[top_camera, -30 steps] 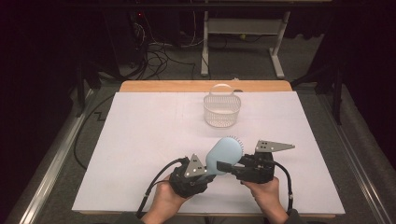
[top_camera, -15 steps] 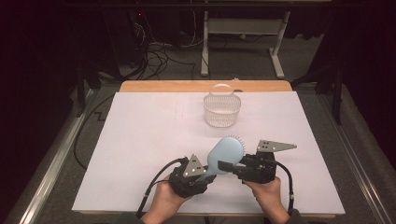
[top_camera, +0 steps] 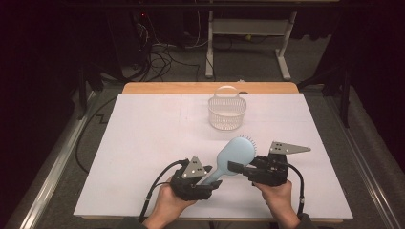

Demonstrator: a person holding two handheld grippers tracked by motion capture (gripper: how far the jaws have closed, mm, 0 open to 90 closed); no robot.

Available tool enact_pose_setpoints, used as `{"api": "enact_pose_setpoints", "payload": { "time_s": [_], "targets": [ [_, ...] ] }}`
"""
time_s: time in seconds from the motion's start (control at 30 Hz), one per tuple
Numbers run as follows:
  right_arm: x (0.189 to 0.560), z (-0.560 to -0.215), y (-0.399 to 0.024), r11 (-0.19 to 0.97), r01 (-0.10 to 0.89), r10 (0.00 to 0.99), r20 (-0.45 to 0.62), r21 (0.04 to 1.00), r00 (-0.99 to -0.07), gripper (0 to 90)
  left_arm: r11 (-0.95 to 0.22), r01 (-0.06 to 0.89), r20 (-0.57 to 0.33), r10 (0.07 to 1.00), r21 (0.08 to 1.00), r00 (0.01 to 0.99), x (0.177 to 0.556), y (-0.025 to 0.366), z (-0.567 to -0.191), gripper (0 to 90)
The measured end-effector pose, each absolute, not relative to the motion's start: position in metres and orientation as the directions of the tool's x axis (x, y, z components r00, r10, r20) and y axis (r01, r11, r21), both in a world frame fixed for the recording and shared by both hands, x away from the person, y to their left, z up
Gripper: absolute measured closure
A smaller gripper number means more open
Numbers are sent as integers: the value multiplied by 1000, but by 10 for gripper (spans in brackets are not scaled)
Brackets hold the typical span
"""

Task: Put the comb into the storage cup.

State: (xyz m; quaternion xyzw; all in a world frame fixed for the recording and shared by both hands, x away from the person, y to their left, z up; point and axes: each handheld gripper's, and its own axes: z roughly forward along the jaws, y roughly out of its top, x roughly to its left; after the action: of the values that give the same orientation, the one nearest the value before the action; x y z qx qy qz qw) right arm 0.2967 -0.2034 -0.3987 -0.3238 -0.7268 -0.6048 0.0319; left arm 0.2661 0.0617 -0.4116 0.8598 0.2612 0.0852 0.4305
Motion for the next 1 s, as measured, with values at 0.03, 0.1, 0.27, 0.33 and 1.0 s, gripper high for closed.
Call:
{"api": "enact_pose_setpoints", "payload": {
  "time_s": [0.03,0.1,0.27,0.33,1.0],
  "targets": [
    [297,-398,-204,60,508,434,435,859,-789,567,-493,371,-72,523,787,849,266,62,-412,437],
    [297,-398,-205,59,508,438,435,860,-787,567,-494,365,-68,520,789,851,267,62,-412,388],
    [298,-397,-208,51,509,441,438,859,-783,567,-480,350,-57,524,804,850,267,65,-412,319],
    [298,-397,-209,48,512,439,442,858,-782,567,-471,355,-63,530,807,846,268,67,-412,318],
    [299,-396,-217,47,518,457,443,854,-771,567,-410,359,-78,562,839,823,272,92,-405,199]
  ]
}}
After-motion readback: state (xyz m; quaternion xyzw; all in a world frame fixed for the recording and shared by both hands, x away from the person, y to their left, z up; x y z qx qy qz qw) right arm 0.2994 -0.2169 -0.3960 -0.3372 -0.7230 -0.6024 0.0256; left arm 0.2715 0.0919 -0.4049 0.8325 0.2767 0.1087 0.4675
